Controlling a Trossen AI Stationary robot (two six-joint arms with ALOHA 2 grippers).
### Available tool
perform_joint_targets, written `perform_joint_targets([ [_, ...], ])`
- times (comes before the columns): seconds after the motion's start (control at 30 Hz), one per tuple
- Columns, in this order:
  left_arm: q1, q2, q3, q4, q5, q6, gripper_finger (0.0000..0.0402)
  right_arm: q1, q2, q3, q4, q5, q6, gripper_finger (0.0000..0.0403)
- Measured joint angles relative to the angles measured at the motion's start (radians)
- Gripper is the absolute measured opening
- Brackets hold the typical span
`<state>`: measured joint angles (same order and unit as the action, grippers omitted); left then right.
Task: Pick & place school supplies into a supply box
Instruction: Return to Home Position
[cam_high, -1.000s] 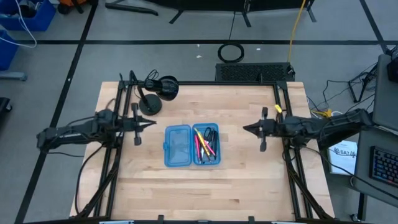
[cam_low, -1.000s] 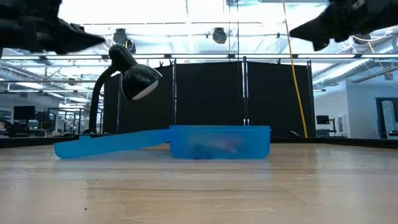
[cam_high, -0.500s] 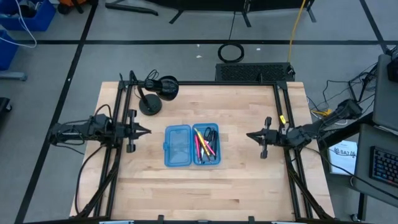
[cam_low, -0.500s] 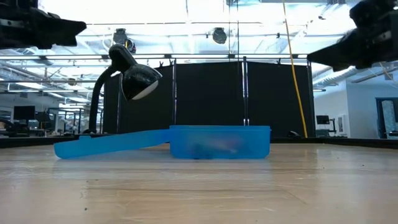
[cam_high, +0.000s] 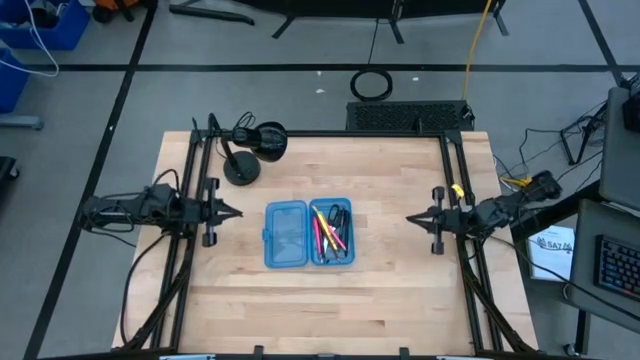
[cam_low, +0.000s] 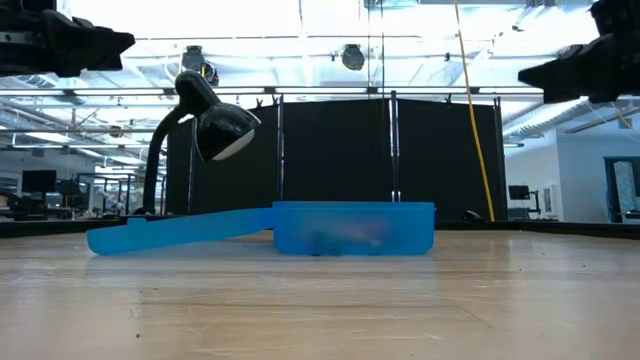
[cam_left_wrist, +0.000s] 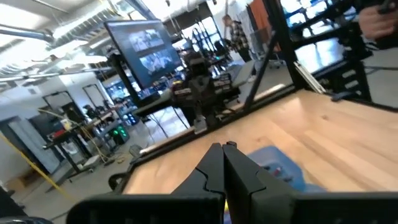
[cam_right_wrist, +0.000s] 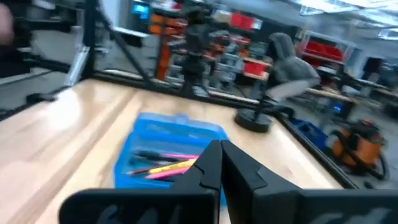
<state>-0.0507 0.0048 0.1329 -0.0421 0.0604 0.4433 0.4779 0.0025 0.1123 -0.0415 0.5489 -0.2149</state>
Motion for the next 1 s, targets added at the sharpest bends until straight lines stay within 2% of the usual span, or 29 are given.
perform_joint_targets([
  [0.13,0.05,0.0,-0.012,-0.007,0.018,-0.001,0.0,-0.062,-0.001,0.005,0.022,-0.137,-0.016,0.0],
  [0.2,0.095,0.006,-0.03,-0.003,0.05,-0.025,0.0,-0.111,-0.001,0.005,0.024,-0.146,-0.019,0.0],
  [0.33,0.207,0.008,-0.094,0.026,0.18,-0.103,0.0,-0.249,0.0,0.005,0.043,-0.187,-0.013,0.0],
  [0.47,0.313,0.013,-0.108,0.073,0.275,-0.164,0.0,-0.389,0.0,0.006,0.067,-0.331,0.042,0.0],
  [0.57,0.364,-0.001,-0.064,0.017,0.346,-0.201,0.0,-0.451,-0.001,0.032,0.034,-0.358,0.1,0.0],
  [0.67,0.385,0.0,-0.01,-0.102,0.4,-0.185,0.0,-0.466,-0.001,0.045,-0.017,-0.37,0.112,0.0],
  [0.77,0.388,0.0,-0.001,-0.12,0.408,-0.188,0.0,-0.463,-0.001,0.045,-0.014,-0.37,0.134,0.0],
  [1.0,0.383,0.002,-0.075,-0.04,0.276,-0.247,0.0,-0.463,-0.001,-0.052,0.138,-0.367,0.205,0.0],
])
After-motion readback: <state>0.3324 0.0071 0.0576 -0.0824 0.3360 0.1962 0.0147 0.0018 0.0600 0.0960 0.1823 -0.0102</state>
